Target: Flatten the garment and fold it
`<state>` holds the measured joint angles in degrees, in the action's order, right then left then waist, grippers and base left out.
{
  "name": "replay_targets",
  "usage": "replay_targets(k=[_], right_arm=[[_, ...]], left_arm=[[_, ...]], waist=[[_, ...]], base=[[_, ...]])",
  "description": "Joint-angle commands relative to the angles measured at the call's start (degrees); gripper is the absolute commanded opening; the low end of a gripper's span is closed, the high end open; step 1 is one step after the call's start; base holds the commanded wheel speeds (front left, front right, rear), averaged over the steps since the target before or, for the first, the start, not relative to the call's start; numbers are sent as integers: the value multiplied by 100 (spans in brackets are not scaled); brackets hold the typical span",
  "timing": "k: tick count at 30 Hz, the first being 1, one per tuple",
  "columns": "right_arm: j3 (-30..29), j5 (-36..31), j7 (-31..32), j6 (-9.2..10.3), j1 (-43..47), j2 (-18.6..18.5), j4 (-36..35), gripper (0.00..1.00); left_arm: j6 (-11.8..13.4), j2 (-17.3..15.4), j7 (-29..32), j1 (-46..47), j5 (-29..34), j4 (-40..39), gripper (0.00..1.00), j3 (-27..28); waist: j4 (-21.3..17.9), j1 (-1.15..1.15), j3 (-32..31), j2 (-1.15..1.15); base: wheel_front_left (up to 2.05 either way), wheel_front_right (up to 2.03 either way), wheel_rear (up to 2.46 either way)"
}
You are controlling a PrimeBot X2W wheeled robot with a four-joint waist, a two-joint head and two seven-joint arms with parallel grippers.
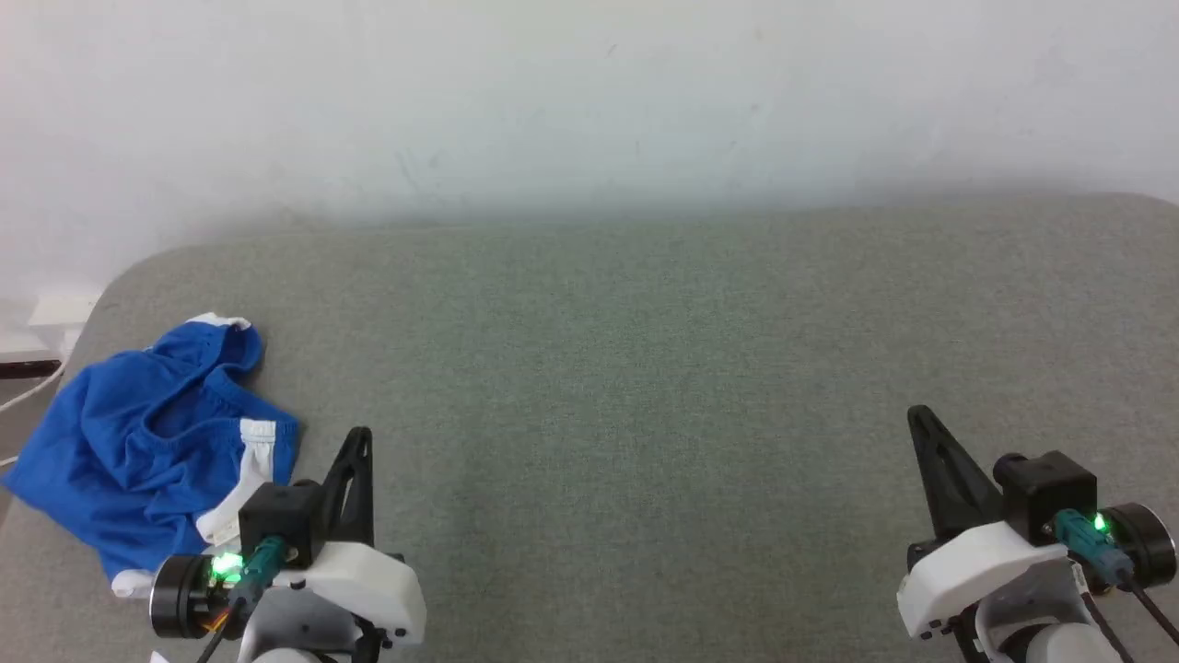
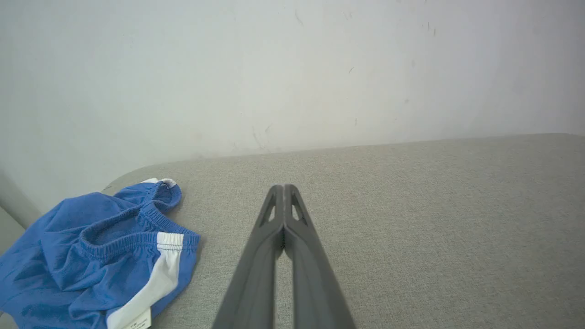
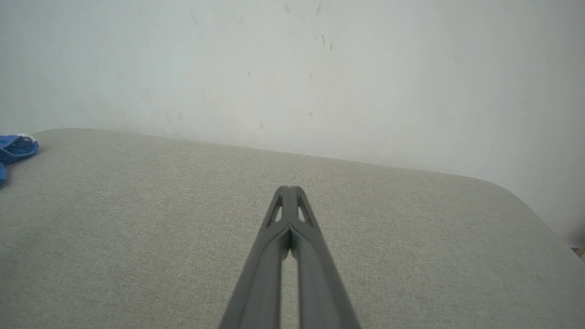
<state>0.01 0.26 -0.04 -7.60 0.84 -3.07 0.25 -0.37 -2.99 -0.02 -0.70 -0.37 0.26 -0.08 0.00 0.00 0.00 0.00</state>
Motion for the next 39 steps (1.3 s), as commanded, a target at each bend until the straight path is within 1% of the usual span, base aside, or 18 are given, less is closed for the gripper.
replay_targets(k=[1,22,23,33,39], right_arm=[[-1,-26,4,11,-84,19,-25,0],[-1,-26,4,11,-84,19,-25,0],[0,2,0,0,0,0,1,100],[-7,15,-32,0,-25,-1,33,100],[-2,14,-70,0,-52,0,59,100]], left_arm=[[37,12,2,70,37,-26,0,8],[37,12,2,70,37,-26,0,8],[-1,0,-1,0,-1,1,100,-2],[45,1,-71,41,-34,71,100,-62],[95,-1,-148,93,-66,146,100,-107]], waist=[[0,0,0,0],[0,0,0,0],[0,0,0,0],[14,0,4,0],[88,0,8,0]], base=[[0,0,0],[0,0,0],[0,0,0],[0,0,0],[0,0,0]])
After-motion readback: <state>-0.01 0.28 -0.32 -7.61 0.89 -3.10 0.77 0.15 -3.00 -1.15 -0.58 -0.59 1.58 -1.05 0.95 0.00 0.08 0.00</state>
